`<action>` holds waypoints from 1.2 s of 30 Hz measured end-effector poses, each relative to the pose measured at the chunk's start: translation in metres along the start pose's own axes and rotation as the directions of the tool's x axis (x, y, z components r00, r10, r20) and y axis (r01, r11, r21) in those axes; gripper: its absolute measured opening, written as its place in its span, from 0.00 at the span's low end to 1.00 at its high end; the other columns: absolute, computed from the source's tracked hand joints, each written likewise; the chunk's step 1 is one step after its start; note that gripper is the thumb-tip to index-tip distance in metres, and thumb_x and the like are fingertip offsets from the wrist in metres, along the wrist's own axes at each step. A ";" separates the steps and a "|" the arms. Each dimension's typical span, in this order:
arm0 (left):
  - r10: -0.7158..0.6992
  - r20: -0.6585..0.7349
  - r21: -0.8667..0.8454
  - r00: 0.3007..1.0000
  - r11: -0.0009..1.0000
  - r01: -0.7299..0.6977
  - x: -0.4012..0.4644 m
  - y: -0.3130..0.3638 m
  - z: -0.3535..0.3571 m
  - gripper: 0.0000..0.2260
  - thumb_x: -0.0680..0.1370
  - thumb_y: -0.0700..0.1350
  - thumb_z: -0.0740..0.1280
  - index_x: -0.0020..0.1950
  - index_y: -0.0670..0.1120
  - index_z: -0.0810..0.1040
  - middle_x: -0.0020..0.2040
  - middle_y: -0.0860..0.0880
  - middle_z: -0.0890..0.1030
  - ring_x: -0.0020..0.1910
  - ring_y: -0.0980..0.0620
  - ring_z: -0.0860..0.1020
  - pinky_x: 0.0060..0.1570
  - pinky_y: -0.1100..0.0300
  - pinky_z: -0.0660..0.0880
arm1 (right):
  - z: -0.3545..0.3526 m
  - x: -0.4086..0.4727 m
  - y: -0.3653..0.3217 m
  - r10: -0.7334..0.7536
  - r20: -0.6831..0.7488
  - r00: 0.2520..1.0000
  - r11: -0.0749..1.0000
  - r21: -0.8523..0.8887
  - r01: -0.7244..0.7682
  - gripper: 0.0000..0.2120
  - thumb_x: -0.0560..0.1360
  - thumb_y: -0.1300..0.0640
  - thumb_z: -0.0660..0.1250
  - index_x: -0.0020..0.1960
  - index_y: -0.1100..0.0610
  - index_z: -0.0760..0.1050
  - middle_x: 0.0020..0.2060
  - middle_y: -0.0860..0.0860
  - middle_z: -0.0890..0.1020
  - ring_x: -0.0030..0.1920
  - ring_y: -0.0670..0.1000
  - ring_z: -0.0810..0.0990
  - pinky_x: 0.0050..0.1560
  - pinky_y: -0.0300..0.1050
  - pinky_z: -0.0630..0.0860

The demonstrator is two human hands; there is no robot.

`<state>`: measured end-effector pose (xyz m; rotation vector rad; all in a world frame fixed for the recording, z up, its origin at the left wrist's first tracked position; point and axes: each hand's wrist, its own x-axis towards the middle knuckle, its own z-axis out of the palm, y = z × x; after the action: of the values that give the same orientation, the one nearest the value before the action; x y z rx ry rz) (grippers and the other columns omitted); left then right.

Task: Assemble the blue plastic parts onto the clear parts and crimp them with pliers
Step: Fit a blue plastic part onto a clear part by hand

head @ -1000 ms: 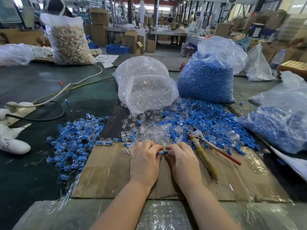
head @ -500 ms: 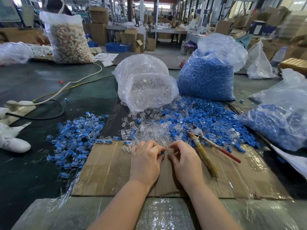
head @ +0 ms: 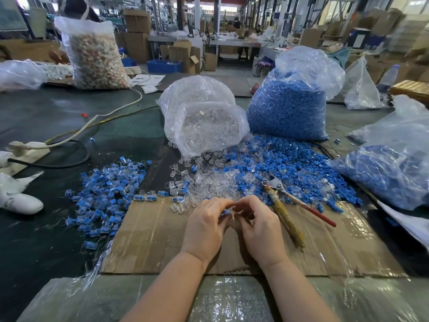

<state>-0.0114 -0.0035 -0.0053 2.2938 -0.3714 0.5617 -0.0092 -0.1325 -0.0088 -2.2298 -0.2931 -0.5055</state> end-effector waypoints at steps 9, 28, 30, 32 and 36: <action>-0.062 -0.108 -0.116 0.992 0.992 0.049 0.002 0.001 -0.003 0.07 0.72 0.34 0.69 0.46 0.43 0.82 0.42 0.52 0.79 0.41 0.56 0.76 0.45 0.71 0.72 | 0.006 0.002 -0.002 -0.162 0.043 0.986 0.923 -0.346 0.167 0.11 0.70 0.61 0.72 0.52 0.52 0.81 0.43 0.52 0.79 0.42 0.55 0.77 0.43 0.51 0.76; -0.291 -0.120 -0.066 0.949 0.956 0.285 0.004 -0.004 -0.001 0.05 0.79 0.41 0.62 0.49 0.49 0.76 0.38 0.58 0.73 0.37 0.64 0.70 0.35 0.74 0.66 | 0.001 -0.002 -0.007 -0.135 0.090 0.987 0.958 -0.243 0.153 0.03 0.69 0.58 0.69 0.40 0.57 0.77 0.39 0.50 0.77 0.41 0.52 0.76 0.43 0.45 0.74; -0.266 -0.116 -0.081 0.957 0.963 0.258 0.004 -0.004 -0.001 0.05 0.78 0.40 0.63 0.48 0.49 0.77 0.36 0.62 0.72 0.37 0.66 0.71 0.38 0.77 0.66 | -0.001 -0.003 -0.011 -0.162 0.154 0.975 0.956 -0.219 0.193 0.06 0.69 0.54 0.68 0.40 0.56 0.77 0.38 0.49 0.77 0.40 0.51 0.75 0.43 0.44 0.72; -0.283 -0.119 -0.112 0.952 0.956 0.270 0.004 -0.006 -0.001 0.06 0.78 0.40 0.63 0.49 0.49 0.78 0.36 0.62 0.72 0.37 0.67 0.71 0.39 0.78 0.66 | 0.000 -0.003 -0.013 -0.200 0.227 0.953 0.942 -0.222 0.250 0.07 0.69 0.52 0.68 0.40 0.55 0.78 0.38 0.49 0.78 0.41 0.51 0.76 0.43 0.44 0.73; -0.289 -0.105 -0.100 0.952 0.955 0.279 0.005 -0.009 -0.001 0.06 0.78 0.42 0.64 0.50 0.51 0.79 0.39 0.60 0.75 0.38 0.66 0.72 0.36 0.75 0.67 | 0.003 0.000 -0.008 -0.162 0.233 0.959 0.938 -0.266 0.223 0.07 0.74 0.54 0.67 0.42 0.56 0.79 0.39 0.50 0.79 0.44 0.53 0.76 0.46 0.46 0.73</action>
<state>-0.0037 0.0028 -0.0081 2.1694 -0.0044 0.5219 -0.0114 -0.1250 -0.0051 -2.5617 -0.5856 -0.4408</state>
